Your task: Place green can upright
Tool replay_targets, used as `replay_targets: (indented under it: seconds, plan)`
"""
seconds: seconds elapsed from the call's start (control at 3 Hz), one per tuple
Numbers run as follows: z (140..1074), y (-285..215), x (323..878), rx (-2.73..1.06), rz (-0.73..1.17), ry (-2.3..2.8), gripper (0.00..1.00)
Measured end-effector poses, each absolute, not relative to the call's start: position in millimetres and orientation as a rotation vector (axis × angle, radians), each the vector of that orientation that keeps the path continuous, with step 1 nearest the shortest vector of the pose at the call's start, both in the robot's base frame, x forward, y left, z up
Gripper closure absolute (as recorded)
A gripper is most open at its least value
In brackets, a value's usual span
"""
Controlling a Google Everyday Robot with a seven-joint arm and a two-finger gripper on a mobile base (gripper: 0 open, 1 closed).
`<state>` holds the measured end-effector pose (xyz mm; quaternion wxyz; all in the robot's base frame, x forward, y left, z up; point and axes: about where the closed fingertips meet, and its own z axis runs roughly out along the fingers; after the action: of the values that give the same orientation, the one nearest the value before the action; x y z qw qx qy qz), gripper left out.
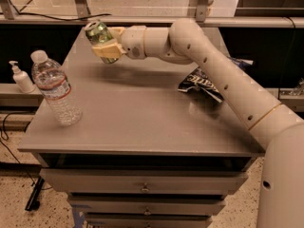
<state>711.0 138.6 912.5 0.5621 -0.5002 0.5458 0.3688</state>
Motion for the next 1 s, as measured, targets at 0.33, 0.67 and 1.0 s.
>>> replay_targets:
  seconds: [0.33, 0.67, 1.0]
  plan:
    - [902, 157, 715, -1.192, 0.897, 1.278, 1.00]
    - [893, 165, 713, -1.228, 0.910, 1.302, 1.00]
    - [882, 171, 709, -1.237, 0.930, 1.318, 1.00]
